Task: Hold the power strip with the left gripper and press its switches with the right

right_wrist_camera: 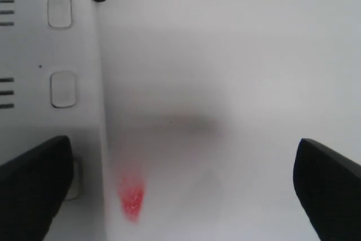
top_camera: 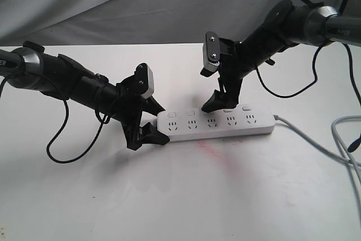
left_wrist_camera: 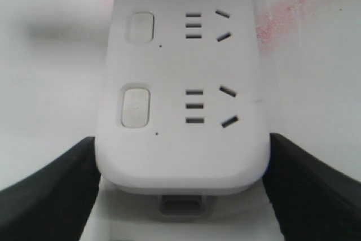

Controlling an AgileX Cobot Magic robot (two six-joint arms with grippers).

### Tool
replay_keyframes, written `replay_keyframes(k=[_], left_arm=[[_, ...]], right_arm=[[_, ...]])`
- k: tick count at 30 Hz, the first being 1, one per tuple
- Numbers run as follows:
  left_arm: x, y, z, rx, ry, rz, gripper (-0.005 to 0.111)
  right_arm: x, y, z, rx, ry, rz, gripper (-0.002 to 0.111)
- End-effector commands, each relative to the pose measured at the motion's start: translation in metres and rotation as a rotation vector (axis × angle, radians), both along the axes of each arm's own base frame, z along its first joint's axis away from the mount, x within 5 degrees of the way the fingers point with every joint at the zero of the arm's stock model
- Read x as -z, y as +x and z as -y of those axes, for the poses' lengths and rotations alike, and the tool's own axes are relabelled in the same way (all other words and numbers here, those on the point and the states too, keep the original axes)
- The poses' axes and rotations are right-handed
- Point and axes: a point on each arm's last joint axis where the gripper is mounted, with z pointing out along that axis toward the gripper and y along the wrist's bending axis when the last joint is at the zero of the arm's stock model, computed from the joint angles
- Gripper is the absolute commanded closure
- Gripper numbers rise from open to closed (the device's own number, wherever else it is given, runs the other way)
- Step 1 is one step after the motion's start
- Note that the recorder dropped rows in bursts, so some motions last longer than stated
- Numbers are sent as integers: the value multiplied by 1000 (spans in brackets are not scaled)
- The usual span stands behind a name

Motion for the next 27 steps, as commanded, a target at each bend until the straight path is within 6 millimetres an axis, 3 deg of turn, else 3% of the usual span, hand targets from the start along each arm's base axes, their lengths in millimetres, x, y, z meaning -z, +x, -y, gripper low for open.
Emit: replay_keyframes(k=[1,10,20,27], left_arm=[[4,4,-3,-8,47,40,107],[4,4,-3,-8,47,40,107],[4,4,-3,-8,47,40,107],[4,4,-3,-8,47,40,107]], right_arm=[[-29,-7,0,-35,6,20,11],[-34,-7,2,-36,-30,44,11],[-33,-8,34,25,-33,23,11],[-32,-9,37,24,-29,16,11]])
